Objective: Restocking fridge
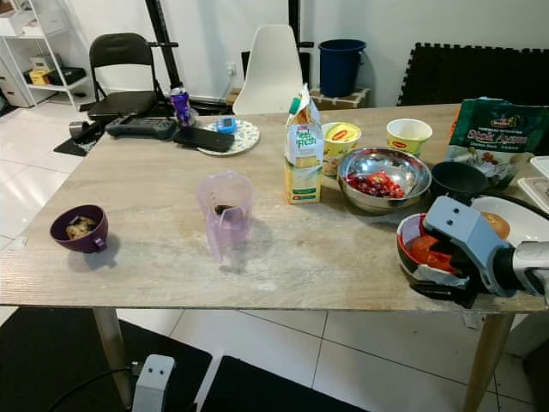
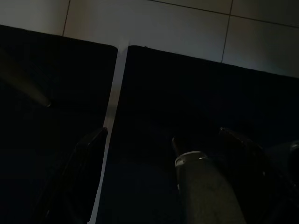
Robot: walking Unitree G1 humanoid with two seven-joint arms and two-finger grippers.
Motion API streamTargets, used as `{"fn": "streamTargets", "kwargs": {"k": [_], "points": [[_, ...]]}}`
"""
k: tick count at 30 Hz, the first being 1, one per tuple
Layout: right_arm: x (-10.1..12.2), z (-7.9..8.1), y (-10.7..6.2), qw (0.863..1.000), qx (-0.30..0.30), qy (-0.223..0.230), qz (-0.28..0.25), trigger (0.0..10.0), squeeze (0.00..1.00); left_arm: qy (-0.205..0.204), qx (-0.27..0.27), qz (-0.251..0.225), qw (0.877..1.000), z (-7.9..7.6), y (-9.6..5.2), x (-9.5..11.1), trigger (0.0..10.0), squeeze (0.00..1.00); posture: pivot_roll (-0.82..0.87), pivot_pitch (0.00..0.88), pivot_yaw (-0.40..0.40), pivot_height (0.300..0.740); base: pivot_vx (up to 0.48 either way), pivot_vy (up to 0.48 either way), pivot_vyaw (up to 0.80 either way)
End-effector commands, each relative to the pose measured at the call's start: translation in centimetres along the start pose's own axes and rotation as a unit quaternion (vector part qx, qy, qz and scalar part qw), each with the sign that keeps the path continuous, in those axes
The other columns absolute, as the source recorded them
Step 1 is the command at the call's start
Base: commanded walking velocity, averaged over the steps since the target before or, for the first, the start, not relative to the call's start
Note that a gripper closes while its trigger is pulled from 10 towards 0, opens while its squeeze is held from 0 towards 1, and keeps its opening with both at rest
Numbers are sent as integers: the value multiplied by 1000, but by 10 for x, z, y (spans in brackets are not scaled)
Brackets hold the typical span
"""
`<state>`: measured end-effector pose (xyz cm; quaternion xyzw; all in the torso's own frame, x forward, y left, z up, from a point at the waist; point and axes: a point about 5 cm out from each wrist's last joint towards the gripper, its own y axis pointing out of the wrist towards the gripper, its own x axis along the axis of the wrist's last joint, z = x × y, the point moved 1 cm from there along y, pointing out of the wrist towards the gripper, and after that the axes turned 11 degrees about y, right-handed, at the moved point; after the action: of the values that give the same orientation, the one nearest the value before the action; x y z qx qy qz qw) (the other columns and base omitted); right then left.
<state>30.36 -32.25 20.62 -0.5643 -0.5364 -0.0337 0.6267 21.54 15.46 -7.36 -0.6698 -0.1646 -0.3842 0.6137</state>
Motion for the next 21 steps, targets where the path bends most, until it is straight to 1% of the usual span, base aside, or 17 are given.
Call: {"fn": "streamTargets", "kwargs": {"k": [1,7,11,13,17,21], "points": [[-2,0,0,1000,6,-6,15,10000,0,3,10,14,1000,8,-4,-9,10000,0,-86,107,76,740,0,0,0],[-9,-2,-2,999,9,-6,43,10000,0,4,9,11,1000,8,-3,-7,10000,0,-88,107,77,740,0,0,0],[-9,-3,-3,999,10,-3,43,10000,0,4,8,9,1000,8,-3,-6,10000,0,-91,107,79,740,0,0,0],[-8,-2,-4,999,21,-2,48,10000,0,6,7,7,1000,8,-3,-4,10000,0,-92,107,82,740,0,0,0],[-9,-1,-4,998,30,-6,56,10000,0,7,6,7,1000,8,-2,-4,10000,0,-93,106,85,740,0,0,0],[-11,0,0,996,38,-18,78,10000,0,9,4,6,1000,8,-2,-2,10000,0,-94,105,90,740,0,0,0]]}}
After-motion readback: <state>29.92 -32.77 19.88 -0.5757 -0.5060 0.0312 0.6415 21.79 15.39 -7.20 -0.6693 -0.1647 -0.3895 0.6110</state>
